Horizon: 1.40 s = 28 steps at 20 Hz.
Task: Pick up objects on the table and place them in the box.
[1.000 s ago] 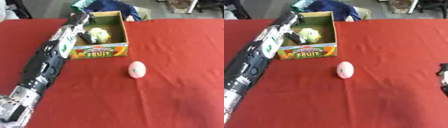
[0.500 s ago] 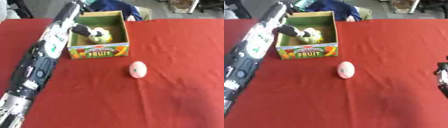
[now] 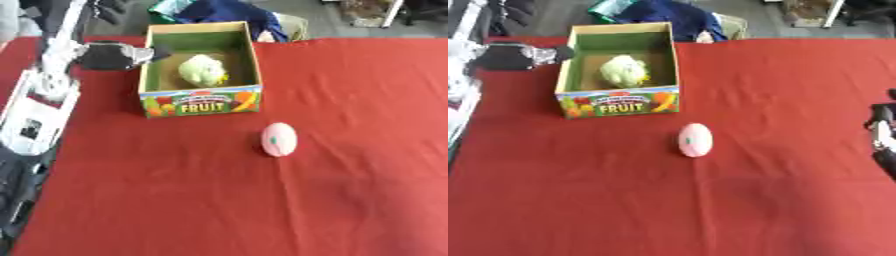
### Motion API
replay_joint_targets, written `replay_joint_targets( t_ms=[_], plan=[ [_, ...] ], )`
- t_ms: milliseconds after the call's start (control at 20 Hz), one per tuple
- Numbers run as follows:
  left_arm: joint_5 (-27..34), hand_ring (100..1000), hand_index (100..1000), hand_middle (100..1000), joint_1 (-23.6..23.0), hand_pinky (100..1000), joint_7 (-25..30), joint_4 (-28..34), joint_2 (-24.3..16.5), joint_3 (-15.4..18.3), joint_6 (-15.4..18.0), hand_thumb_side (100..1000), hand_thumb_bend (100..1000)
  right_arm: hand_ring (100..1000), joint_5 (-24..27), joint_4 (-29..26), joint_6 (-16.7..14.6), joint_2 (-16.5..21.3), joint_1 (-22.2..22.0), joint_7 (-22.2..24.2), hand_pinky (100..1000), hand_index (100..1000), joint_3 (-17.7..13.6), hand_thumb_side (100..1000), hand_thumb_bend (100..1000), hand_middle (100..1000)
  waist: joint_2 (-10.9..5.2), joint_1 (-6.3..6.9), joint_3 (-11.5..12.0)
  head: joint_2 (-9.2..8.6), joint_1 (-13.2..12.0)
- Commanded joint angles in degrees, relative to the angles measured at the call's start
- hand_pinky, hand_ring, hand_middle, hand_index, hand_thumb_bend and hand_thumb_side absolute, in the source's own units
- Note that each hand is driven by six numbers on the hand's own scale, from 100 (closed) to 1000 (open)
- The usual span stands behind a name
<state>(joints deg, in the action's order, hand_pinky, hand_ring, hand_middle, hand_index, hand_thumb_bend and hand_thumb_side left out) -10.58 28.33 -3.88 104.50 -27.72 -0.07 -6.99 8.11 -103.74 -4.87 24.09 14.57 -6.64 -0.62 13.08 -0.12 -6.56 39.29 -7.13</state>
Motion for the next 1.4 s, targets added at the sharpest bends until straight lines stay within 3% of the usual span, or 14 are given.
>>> replay_joint_targets(
  t_ms=[50,300,400,500,600,950,1400],
  plan=[
    [2.32,626,683,605,-1.29,578,-1.13,3.94,-0.51,1.42,0.01,246,846,795,-1.3,0.6,-0.99,5.23,3.16,2.59,680,806,1.67,199,100,616,-1.06,-0.06,0.34,0.33,0.58],
    [3.59,625,682,605,-3.32,576,-1.56,6.04,0.6,1.49,0.12,251,842,807,-4.52,3.37,-3.15,9.42,8.85,8.04,686,819,5.42,198,100,636,-1.13,0.0,1.08,0.32,1.21],
    [3.8,625,682,605,-3.84,576,-1.35,6.67,1.11,1.4,0.2,253,839,813,-6.25,4.92,-4.23,10.29,11.16,10.31,691,823,7.02,155,177,643,-1.09,-0.02,1.33,0.26,1.4],
    [3.87,626,682,605,-4.17,575,-0.98,6.95,1.34,1.22,0.23,254,837,818,-8.3,6.82,-5.73,10.79,13.39,13.24,695,825,8.81,175,191,653,-1.08,-0.13,1.51,0.11,1.74],
    [3.93,625,682,605,-4.36,575,-0.71,7.0,1.54,1.14,0.22,255,836,833,-10.55,9.17,-7.38,10.87,15.63,16.34,705,843,10.59,171,260,676,-1.1,-0.24,1.75,-0.3,2.04],
    [3.99,627,684,607,-4.3,576,0.31,7.27,1.99,0.74,0.31,262,833,870,-18.89,19.05,-13.56,7.98,22.8,26.51,725,862,15.18,179,345,739,-1.22,-0.21,2.63,-0.55,2.88],
    [4.0,627,685,607,-4.03,576,0.97,7.29,2.6,0.51,0.33,266,832,869,-27.66,29.55,-19.31,2.32,27.32,31.97,727,843,17.99,183,345,732,-0.98,0.0,3.46,-0.96,3.86]
  ],
)
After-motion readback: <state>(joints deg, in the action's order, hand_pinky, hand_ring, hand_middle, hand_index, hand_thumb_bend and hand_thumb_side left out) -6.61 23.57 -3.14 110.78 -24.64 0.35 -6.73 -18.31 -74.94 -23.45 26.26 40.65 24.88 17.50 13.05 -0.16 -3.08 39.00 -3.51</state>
